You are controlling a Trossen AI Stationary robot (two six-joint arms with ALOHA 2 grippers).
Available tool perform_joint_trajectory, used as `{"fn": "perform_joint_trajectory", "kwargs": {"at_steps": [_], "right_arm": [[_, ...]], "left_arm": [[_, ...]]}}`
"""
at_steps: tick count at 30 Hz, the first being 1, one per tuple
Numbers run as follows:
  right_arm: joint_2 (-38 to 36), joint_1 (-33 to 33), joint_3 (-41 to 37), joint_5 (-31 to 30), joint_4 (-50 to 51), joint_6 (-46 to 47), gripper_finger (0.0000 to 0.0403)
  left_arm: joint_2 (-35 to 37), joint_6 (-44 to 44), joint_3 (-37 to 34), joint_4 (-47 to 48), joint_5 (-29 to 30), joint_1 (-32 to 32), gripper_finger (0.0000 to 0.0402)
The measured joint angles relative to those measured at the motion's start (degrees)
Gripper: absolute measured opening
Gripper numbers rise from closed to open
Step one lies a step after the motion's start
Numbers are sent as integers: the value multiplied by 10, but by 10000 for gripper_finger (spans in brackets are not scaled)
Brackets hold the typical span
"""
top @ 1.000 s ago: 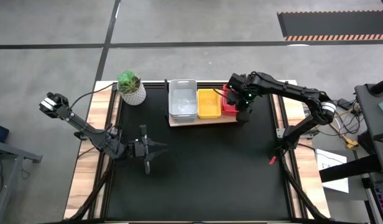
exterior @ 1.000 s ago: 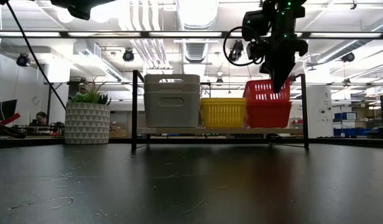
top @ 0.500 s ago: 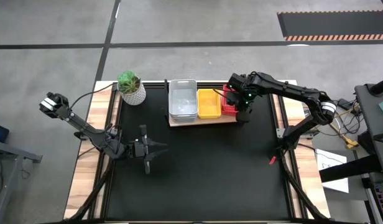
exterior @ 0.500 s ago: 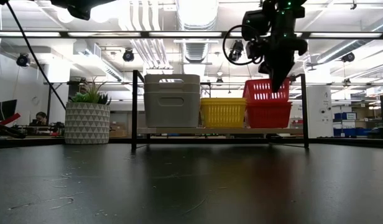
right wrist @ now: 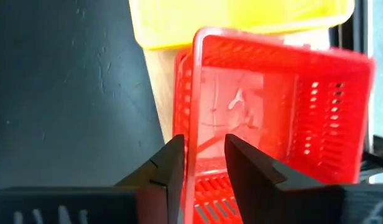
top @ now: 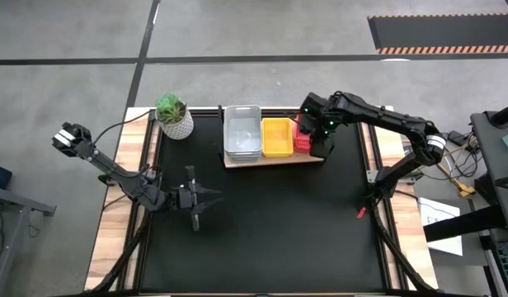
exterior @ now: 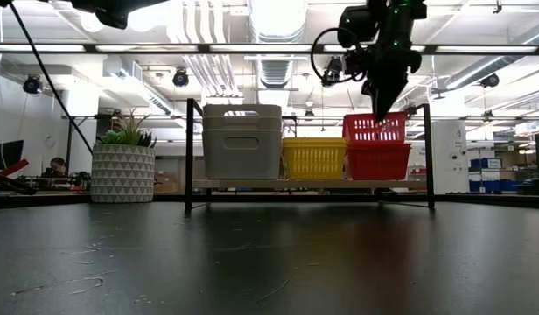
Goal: Stack baskets on shelf by color
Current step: Stack the red bin on top of the red bin on the shelf
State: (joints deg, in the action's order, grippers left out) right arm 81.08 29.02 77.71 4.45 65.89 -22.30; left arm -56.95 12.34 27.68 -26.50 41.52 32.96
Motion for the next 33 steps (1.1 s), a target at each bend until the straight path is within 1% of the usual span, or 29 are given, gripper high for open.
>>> {"fn": "perform_joint_trajectory", "kwargs": {"at_steps": [5, 8, 11, 18, 20, 27, 31, 33], "right_arm": [[0, 0, 16, -3, -7, 0, 119], [0, 0, 23, -29, -17, 7, 115], [0, 0, 22, -32, -24, 3, 95], [0, -3, 14, -29, -21, 2, 24], [0, -9, 6, -28, -21, 0, 13], [0, -34, -27, -21, -32, 5, 10], [0, -45, -29, 25, -27, 5, 20], [0, -52, -29, 32, -25, 10, 32]], "left_arm": [[0, 0, 0, 0, 0, 0, 72], [0, 0, 0, 0, 0, 0, 72], [0, 0, 0, 0, 0, 0, 72], [0, 0, 0, 0, 0, 0, 72], [0, 0, 0, 0, 0, 0, 72], [0, 0, 0, 0, 0, 0, 72], [0, 0, 0, 0, 0, 0, 72], [0, 0, 0, 0, 0, 0, 72]]}}
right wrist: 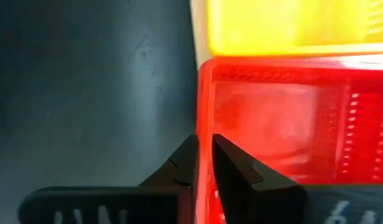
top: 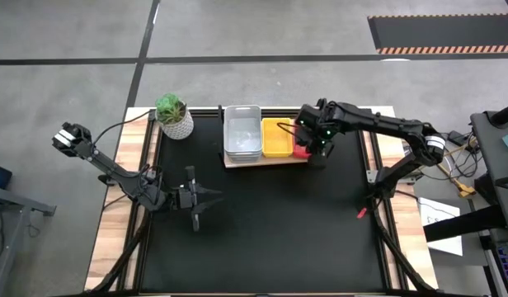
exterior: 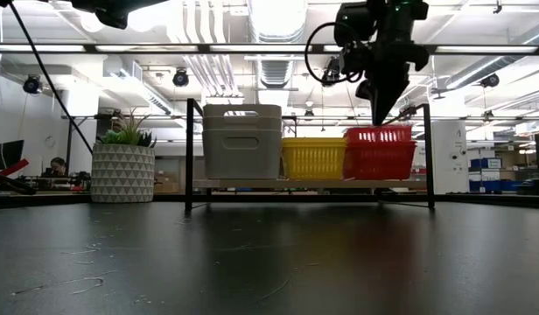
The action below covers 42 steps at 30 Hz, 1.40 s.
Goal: Stack baskets on shelf by color
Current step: Stack the red bin on top of the red bin on the shelf, then adjust the bins on the shelf
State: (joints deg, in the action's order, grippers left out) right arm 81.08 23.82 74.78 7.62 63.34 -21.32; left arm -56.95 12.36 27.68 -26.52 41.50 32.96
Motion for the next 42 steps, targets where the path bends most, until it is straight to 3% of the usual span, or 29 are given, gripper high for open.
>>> {"fn": "perform_joint_trajectory", "kwargs": {"at_steps": [10, 14, 18, 20, 26, 34, 42], "right_arm": [[-1, -11, 11, 2, 37, 51, 86], [-4, -34, -10, 24, 23, 62, 82], [-4, -83, -59, 21, -53, 94, 62], [-4, -114, -79, -9, -75, 94, 52], [-4, -170, -113, -179, -63, 118, 30], [-5, -154, -135, -278, -63, 84, 16], [-5, -133, -134, -287, -67, 76, 9]], "left_arm": [[0, 0, 0, 0, 0, 0, 72], [0, -1, 0, 0, 0, 0, 72], [0, 0, 0, 0, 0, 0, 72], [0, 1, 0, 0, 0, 0, 72], [0, 2, 0, 0, 0, 0, 72], [0, 2, 0, 0, 0, 0, 72], [0, 3, 0, 0, 0, 0, 72]]}}
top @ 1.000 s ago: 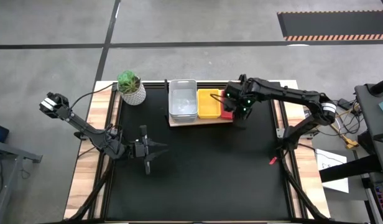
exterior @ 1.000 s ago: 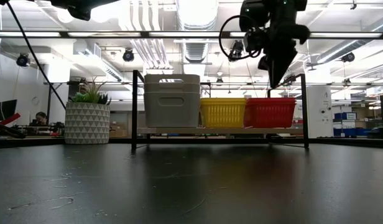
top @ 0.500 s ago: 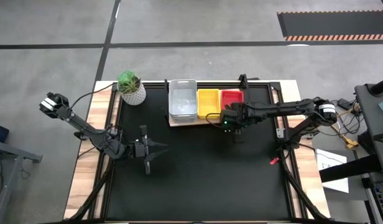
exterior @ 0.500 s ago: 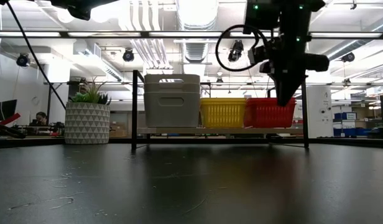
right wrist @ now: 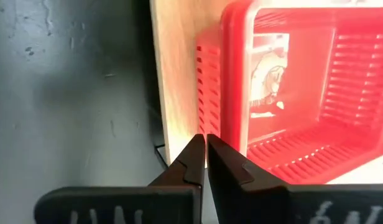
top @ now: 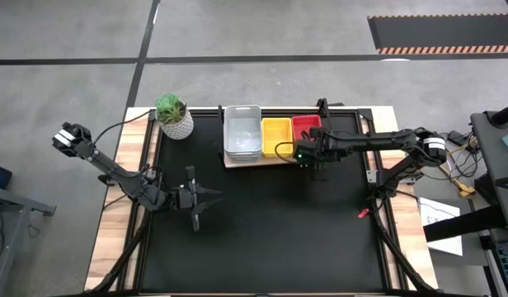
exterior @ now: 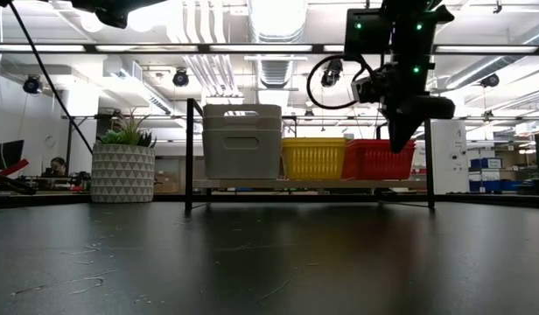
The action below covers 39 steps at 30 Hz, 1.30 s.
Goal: Stack baskets on shelf by color
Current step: Adjust the bins on the shelf
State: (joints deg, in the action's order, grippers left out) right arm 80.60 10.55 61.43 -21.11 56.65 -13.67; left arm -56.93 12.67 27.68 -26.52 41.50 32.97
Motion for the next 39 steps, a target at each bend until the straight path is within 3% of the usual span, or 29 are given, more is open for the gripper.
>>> {"fn": "perform_joint_trajectory", "kwargs": {"at_steps": [4, 8, 13, 16, 22, 28, 32, 39], "right_arm": [[-1, -1, 2, 5, 1, 0, 9], [-12, -16, 10, 48, -3, 17, 9], [-25, -24, 11, 53, -71, -8, 9], [-28, -24, 11, 88, -125, -39, 9], [-27, -22, 21, 118, -176, -89, 9], [-11, -10, 23, 209, -234, -95, 9], [12, -5, 21, 208, -239, -104, 9], [39, 4, 24, 126, -244, -120, 9]], "left_arm": [[0, 7, 0, 0, 0, 0, 72], [4, 48, 0, -16, 3, -4, 72], [5, 123, 0, -94, 7, -24, 72], [6, 162, 0, -119, 6, -42, 72], [11, 157, 2, -120, 6, -86, 72], [-4, 142, 1, -119, 6, -96, 72], [-9, 132, 1, -120, 6, -96, 72], [-10, 131, 1, -120, 6, -96, 72]]}}
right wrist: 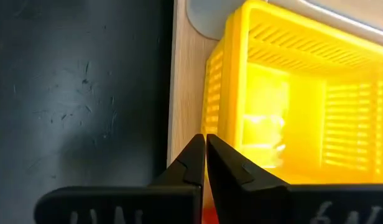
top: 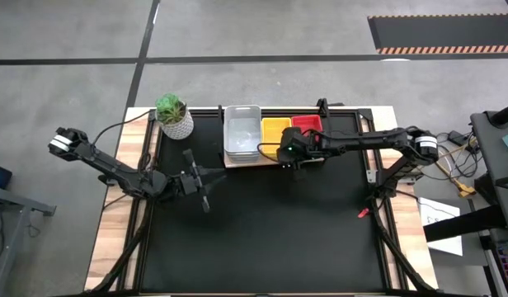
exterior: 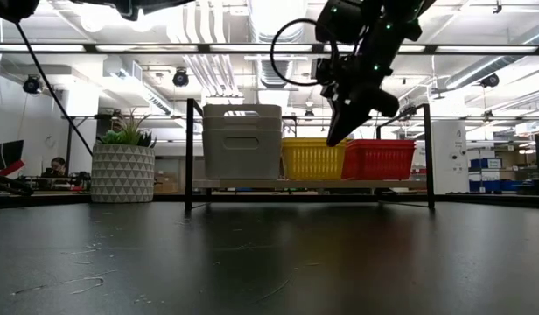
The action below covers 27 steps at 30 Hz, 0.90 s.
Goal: Stack baskets on shelf by color
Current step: Adjust the bins on the shelf, then return to Home Position
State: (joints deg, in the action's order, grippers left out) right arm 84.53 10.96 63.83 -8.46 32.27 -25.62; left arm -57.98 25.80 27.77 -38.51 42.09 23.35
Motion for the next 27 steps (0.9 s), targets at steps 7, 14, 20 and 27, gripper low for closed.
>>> {"fn": "perform_joint_trajectory", "kwargs": {"at_steps": [7, 14, 20, 27], "right_arm": [[12, 3, 6, -19, -4, -13, 9], [-1, 1, 6, 20, -14, 0, 9], [-56, -40, -48, 103, -28, 55, 9], [-140, -90, -188, 103, -328, -22, 9]], "left_arm": [[0, -1, 0, 0, 0, 0, 72], [0, -16, 0, 5, 0, 0, 72], [11, -59, -1, 82, -2, 1, 72], [82, -43, -1, 167, -111, -91, 48]]}}
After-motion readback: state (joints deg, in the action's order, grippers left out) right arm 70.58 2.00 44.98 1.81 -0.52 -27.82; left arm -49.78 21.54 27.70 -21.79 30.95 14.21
